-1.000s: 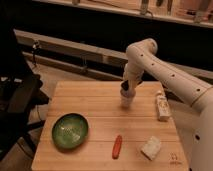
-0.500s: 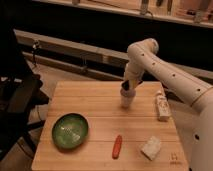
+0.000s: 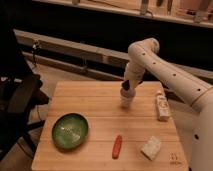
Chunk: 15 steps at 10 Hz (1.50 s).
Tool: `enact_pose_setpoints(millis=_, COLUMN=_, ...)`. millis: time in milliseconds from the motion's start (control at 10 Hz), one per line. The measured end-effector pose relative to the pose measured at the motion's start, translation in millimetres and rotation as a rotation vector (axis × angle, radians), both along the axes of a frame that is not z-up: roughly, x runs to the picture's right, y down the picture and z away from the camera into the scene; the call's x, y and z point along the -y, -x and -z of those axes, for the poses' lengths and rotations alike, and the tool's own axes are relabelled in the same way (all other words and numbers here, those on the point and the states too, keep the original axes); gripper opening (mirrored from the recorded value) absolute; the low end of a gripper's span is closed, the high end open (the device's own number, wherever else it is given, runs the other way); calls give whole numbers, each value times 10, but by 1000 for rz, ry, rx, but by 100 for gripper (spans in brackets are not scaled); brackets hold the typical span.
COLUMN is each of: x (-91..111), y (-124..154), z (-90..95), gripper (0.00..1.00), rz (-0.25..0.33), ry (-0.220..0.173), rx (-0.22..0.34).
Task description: Place the eraser in the ceramic cup
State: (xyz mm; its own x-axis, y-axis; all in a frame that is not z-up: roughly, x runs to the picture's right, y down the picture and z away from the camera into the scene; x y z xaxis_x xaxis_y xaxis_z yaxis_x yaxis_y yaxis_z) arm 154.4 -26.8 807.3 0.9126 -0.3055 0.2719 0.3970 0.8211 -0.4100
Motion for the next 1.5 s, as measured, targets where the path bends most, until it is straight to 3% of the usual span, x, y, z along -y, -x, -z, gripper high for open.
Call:
enact_pose_setpoints(millis=800, x=-85, y=89, z=-73, gripper=2, rz=25, ry=22, rx=-9)
enact_pose_setpoints(millis=1300, x=-108, y=54, z=-62, gripper=38, rz=8, ry=32, rx=23)
enact_pose_setpoints(millis=1500, x=-103, y=73, z=-65, gripper=60, rz=8, ry=32, rx=27)
